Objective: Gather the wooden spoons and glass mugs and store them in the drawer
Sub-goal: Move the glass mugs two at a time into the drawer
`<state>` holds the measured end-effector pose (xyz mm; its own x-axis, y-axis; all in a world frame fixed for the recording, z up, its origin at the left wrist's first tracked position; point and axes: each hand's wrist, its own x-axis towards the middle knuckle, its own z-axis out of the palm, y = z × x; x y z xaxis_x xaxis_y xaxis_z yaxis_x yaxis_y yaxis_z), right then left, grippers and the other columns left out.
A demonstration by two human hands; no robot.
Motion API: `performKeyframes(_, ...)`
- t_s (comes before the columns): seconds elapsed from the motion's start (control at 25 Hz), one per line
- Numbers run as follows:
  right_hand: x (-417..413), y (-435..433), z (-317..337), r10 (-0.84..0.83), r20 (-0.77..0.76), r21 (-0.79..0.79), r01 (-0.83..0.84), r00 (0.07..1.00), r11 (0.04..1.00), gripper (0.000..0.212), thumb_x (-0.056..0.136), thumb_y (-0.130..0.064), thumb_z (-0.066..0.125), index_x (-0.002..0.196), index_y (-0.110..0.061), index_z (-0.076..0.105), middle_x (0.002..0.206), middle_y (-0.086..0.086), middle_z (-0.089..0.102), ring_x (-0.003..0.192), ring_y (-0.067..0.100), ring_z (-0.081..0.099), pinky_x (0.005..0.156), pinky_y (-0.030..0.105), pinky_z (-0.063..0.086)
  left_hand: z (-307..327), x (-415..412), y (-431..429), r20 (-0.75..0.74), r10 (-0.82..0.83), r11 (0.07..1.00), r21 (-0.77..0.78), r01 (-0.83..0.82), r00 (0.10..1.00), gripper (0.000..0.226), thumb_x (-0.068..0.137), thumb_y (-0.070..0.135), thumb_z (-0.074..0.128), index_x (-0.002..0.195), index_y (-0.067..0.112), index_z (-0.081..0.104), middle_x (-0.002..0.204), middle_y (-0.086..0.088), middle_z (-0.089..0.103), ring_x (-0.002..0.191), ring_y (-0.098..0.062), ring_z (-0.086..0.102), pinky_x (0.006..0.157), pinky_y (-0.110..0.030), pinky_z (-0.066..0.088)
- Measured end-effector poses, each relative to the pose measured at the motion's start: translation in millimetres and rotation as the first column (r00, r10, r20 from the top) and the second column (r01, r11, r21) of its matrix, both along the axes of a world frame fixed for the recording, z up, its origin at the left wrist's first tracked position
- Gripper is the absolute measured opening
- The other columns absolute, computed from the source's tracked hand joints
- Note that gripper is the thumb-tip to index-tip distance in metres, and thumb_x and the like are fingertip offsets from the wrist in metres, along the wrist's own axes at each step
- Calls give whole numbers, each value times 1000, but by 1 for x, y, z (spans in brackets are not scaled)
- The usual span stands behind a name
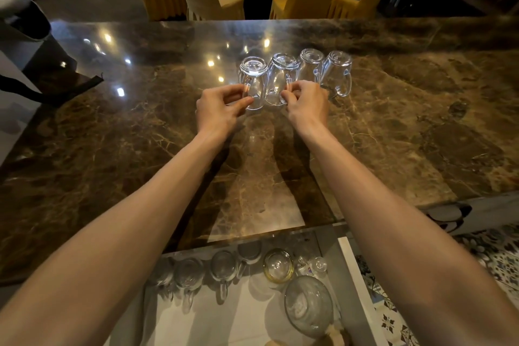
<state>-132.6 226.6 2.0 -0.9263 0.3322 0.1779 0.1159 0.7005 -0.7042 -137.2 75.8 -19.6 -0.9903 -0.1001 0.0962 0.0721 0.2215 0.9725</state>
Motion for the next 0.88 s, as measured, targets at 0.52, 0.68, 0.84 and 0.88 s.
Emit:
performKeyframes(0.52, 76, -25, 36, 149, -173, -21, -155, 974, 988, 12, 88, -20, 63, 95, -12, 70, 88, 4, 74, 80, 18, 69, 75, 40, 57, 44, 78, -44, -138, -11, 995, 97, 25, 990, 28, 80, 6, 71, 107, 10, 67, 91, -3, 71, 84, -6, 69, 69, -18, 56)
performKeyframes(0.68, 103, -37, 45, 186, -200, -34, -197, 962, 980, 12, 87, -21, 65, 95, -14, 70, 87, 2, 74, 80, 16, 69, 73, 39, 58, 54, 108, -63, -155, -5, 996, 90, 19, 988, 31, 79, 7, 71, 110, 12, 66, 94, -1, 72, 89, -7, 69, 70, -21, 57)
performKeyframes(0.84, 131, -52, 47, 243, -211, -62, -261, 947, 963, 11, 86, -21, 66, 96, -16, 70, 82, -7, 70, 77, 8, 69, 72, 35, 59, 62, 139, -85, -151, 10, 999, 52, -2, 988, 30, 79, 9, 71, 109, 14, 67, 95, 3, 72, 89, -7, 70, 71, -20, 57)
performKeyframes(0.88, 138, -55, 48, 262, -210, -61, -280, 942, 958, 12, 86, -20, 66, 97, -16, 70, 80, -10, 68, 75, 6, 68, 71, 32, 59, 62, 148, -90, -146, 15, 999, 43, -9, 989, 30, 79, 9, 71, 108, 13, 67, 95, 2, 72, 89, -7, 70, 73, -21, 57)
